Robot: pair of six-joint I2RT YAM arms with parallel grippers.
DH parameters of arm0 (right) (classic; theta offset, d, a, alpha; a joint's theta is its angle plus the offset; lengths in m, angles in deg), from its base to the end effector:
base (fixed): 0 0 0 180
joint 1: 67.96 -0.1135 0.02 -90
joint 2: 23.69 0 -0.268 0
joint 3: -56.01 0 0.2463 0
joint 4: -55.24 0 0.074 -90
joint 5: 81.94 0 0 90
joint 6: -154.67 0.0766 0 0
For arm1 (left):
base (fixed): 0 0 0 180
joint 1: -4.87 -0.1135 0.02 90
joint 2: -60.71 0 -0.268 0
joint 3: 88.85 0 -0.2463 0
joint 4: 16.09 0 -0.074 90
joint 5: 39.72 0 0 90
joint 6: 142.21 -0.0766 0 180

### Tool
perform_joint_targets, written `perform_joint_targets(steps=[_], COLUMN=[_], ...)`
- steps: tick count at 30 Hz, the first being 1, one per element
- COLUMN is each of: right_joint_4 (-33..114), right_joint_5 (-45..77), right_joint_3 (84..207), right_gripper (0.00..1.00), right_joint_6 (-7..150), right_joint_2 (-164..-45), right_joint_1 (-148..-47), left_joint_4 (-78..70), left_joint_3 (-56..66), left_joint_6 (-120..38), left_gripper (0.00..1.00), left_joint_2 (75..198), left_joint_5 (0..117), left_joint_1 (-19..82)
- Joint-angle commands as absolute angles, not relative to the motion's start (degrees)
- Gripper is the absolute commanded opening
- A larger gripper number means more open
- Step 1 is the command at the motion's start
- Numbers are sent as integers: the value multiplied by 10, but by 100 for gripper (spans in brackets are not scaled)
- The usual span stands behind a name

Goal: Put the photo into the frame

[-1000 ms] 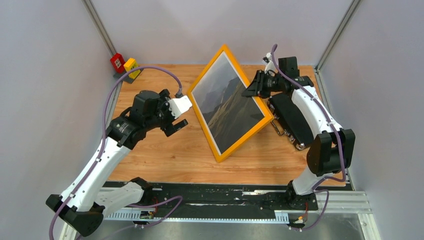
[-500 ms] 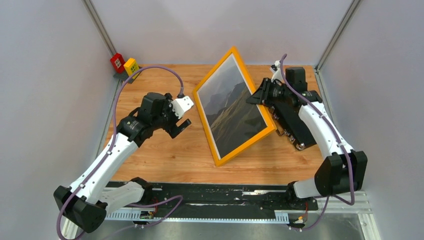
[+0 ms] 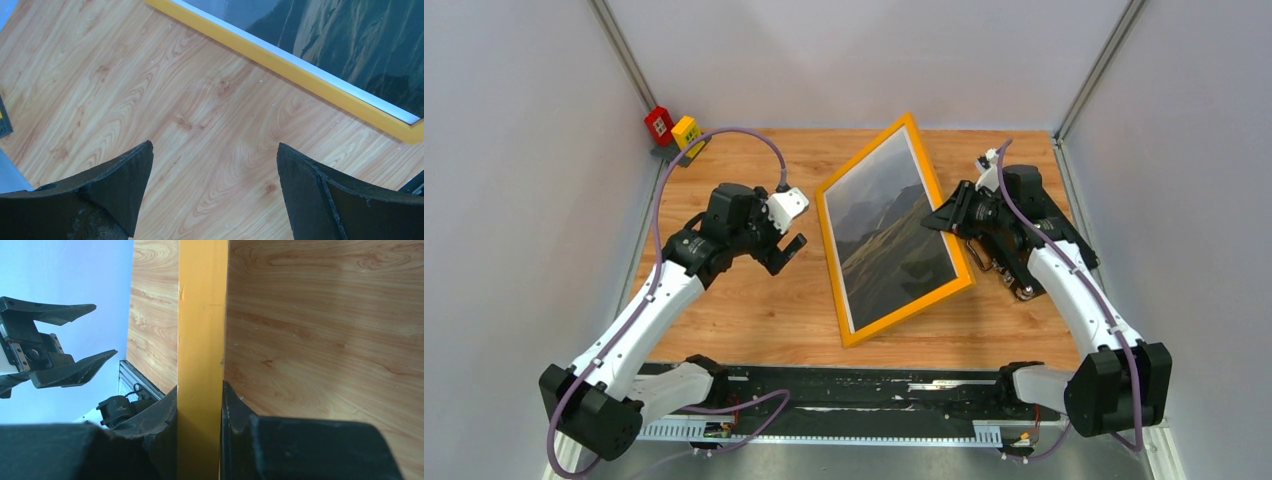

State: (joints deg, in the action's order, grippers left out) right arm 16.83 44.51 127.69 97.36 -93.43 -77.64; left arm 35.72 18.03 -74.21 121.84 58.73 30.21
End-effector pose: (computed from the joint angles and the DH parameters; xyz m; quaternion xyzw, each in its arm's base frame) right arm 0.2707 0.0923 0.2926 0.0311 0.8591 0.4149 0.2979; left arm 0.2180 -0.1157 0.3035 0.3912 0.8147 -0.0790 0.4208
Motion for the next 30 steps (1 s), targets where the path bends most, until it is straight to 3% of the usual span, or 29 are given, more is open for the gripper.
perform_joint_targets(steps=[1,20,30], right_joint_4=[293,439,520], right_joint_5=[439,407,419], right_joint_3=[1295,1217,1160], right_gripper=[0,4,23], right_joint_6=[975,1050,1062], right_joint_2=[-902,-957,-996], right_joint_1=[-772,-750,-750], left_joint_4=[337,337,336], left_joint_3=[178,184,191], left_joint_6=[-720,-723,-729], left_gripper=[100,100,100], left_joint_2=[1224,1225,1224], left_joint_5=[613,621,625], left_joint_1=[298,296,297])
